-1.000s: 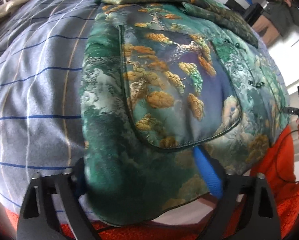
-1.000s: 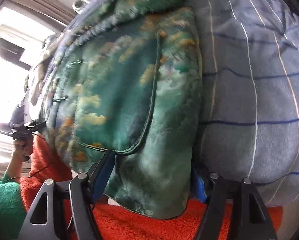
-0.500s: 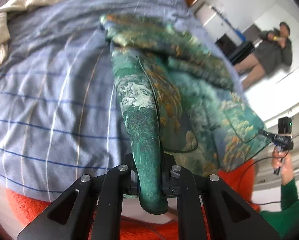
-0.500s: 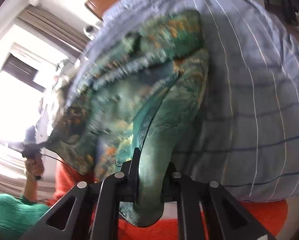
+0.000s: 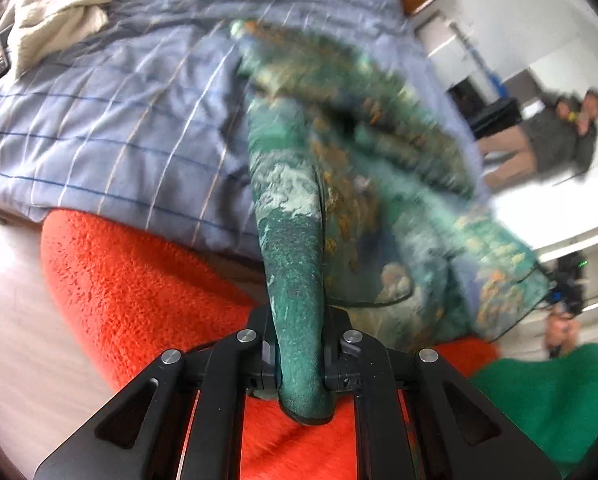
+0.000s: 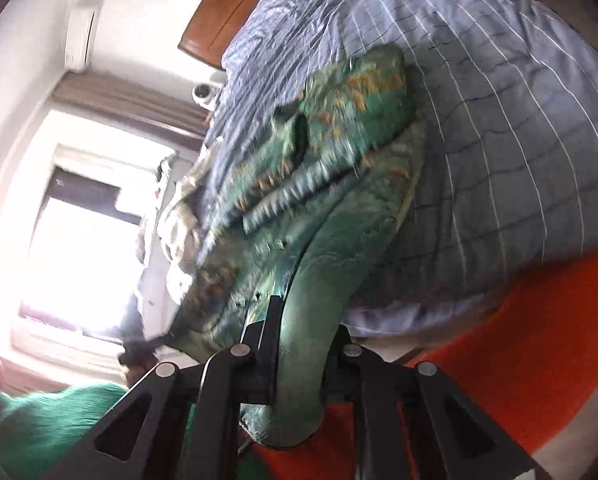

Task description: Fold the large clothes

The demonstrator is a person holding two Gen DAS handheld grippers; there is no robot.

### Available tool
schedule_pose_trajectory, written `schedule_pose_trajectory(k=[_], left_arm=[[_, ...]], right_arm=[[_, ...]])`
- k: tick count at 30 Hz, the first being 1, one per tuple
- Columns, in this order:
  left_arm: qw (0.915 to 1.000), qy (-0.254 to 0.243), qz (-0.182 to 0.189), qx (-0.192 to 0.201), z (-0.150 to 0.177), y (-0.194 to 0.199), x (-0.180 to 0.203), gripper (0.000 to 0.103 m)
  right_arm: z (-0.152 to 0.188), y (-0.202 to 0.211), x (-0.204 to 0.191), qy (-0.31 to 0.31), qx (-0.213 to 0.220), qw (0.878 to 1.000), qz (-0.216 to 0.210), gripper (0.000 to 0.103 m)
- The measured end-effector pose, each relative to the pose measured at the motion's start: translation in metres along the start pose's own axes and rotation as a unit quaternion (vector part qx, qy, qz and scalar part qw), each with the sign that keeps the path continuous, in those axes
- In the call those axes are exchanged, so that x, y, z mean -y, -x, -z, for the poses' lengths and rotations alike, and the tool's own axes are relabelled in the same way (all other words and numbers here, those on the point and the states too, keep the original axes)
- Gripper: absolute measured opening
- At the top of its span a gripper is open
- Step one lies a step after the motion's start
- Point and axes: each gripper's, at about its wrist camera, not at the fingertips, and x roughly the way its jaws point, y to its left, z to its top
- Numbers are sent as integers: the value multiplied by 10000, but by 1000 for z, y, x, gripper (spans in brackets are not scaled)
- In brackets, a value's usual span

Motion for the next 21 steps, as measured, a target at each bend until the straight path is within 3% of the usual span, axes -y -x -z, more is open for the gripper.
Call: schedule_pose_trajectory(k=[3,4,8,11,14,15,17,19,20,21], left_arm=[[9970,87,529,556,-38,23,9,10],[9944,26,668,815,-65,25,12,10],[9895,-20,707,1263,-150,4,9,10],[9888,-76,317,1454,-225,-47,4,11],[9921,32,-6,1253,-270,-108,-4,23],[9949,148,-170,987,-286,-138,-10,33],[9965,538,-359,523,-298,-170,-24,39],[9943,939,-54,496,-302,-168,-34,45],[9915,1115,337,583,-303,-158,-39,53],[9876,1164,710,778,-304,-141,-43,75]], right_arm=[[-20,8,-6,-121,319,9988,-340,14],[-35,8,-7,-114,475,9977,-472,14],[-106,-21,-7,-186,967,9928,-685,14],[-175,-54,16,-423,1263,9889,-664,13],[-230,-103,51,-731,1377,9868,-443,17],[-241,-118,61,-806,1329,9873,-327,17],[-259,-152,92,-1226,1166,9856,-73,25],[-260,-170,116,-1844,1140,9760,-216,44],[-258,-170,122,-2132,1313,9670,-480,47],[-256,-166,123,-2298,1486,9585,-805,61]])
